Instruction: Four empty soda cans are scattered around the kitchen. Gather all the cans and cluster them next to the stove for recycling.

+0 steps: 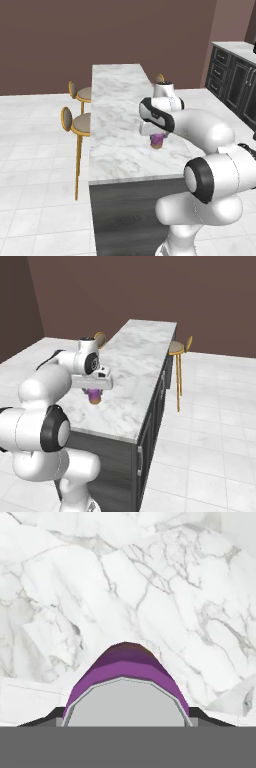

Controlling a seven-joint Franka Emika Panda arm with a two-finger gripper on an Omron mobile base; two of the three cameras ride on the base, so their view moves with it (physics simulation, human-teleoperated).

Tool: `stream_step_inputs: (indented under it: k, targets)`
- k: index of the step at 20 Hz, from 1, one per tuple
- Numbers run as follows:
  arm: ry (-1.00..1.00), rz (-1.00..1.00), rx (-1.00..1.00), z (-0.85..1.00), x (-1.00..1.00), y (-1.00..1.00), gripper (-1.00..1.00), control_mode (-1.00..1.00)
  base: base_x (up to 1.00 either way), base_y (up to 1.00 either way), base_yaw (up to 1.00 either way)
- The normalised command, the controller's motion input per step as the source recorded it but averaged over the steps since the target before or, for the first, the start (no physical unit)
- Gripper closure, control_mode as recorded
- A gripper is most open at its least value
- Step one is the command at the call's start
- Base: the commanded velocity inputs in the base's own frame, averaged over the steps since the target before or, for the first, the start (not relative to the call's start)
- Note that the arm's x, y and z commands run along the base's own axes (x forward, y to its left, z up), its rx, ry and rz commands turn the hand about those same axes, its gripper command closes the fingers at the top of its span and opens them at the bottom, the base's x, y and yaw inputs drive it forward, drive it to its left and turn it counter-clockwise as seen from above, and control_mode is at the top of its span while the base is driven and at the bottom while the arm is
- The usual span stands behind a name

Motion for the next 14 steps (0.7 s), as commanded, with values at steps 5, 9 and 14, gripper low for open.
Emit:
stream_step_inputs:
  k: [5, 9, 14]
  targets:
    - [0.00, 0.08, 0.00, 0.19, -0.24, -0.03, 1.00, -1.00, 0.00, 0.00, 0.00]
    - [0.00, 0.03, 0.00, 0.15, -0.23, 0.00, 1.00, -1.00, 0.00, 0.00, 0.00]
    - [-0.01, 0.00, 0.00, 0.12, -0.27, 0.00, 1.00, -1.00, 0.00, 0.00, 0.00]
